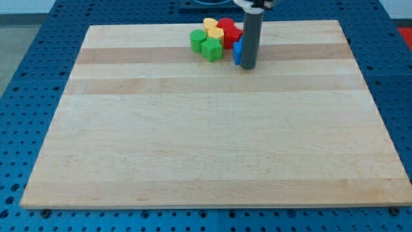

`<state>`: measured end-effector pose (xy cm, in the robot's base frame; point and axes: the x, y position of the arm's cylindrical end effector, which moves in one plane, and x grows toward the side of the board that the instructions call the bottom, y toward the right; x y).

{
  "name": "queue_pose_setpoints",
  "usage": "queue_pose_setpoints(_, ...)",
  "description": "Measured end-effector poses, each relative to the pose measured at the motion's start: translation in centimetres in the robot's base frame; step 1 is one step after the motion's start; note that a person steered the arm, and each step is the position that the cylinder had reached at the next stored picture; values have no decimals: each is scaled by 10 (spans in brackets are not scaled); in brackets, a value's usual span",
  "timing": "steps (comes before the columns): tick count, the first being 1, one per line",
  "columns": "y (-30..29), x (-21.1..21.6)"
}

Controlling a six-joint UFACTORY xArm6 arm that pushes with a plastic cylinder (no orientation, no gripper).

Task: Slide the blue cube to the bottom right

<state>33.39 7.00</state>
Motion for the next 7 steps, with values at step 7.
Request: queue_pose_setpoints(7, 35, -139)
